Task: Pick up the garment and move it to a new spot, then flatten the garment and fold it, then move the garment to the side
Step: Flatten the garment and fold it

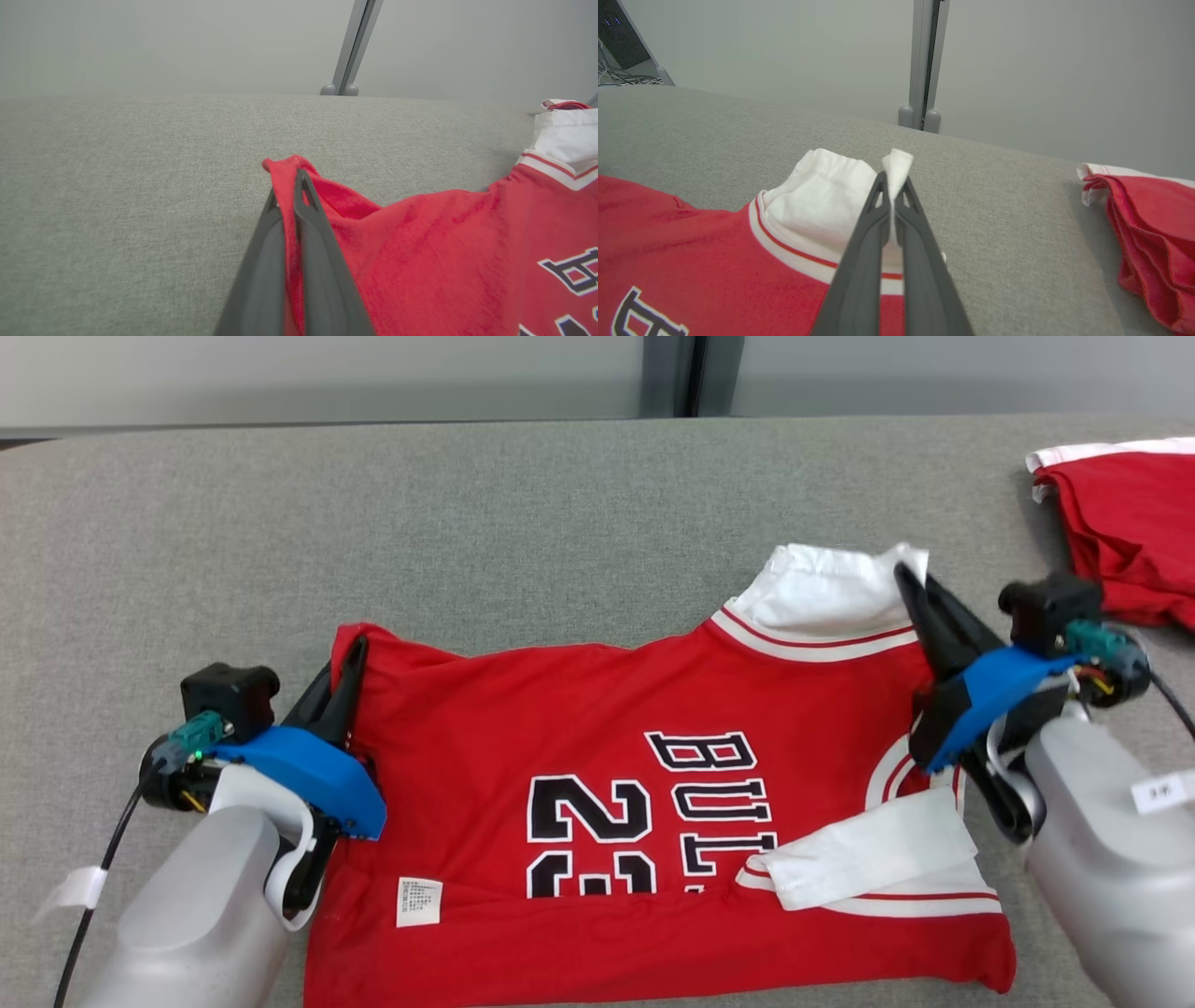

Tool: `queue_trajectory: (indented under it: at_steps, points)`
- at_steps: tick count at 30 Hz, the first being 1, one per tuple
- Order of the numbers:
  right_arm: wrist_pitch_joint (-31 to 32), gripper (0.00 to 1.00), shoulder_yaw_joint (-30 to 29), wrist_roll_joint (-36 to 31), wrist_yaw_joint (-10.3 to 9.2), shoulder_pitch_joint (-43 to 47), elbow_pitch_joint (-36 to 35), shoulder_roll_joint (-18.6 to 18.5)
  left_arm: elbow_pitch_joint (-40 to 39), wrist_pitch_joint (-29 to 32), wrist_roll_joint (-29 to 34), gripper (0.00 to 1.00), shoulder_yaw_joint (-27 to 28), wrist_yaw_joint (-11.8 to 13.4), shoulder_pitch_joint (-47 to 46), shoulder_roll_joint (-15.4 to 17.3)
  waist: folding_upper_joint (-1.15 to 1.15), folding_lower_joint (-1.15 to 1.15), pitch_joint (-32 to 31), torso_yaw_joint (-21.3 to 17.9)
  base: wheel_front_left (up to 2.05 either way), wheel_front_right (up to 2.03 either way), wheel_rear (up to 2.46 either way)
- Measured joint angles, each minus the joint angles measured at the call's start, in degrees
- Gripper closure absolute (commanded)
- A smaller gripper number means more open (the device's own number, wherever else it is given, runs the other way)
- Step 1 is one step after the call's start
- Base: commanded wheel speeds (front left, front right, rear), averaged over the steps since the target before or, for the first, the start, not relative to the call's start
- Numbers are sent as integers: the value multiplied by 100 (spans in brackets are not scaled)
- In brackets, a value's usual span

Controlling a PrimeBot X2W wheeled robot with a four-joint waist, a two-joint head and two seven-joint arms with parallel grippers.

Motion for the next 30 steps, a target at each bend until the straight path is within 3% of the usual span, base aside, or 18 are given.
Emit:
queue_trajectory:
  at_steps: [8, 30]
  points:
    - [-25, 100, -341, -11, 0, 1296, -1100, -84, -353, 0, 278, 100, 432, 37, 659, 9, 0, 0, -219, -76, 0, 0, 0]
    - [-26, 100, -1434, -140, 0, 3784, -2694, 109, -962, 0, 810, 100, 1243, 80, 2049, -287, -1, 0, -712, -2, 0, 0, 0]
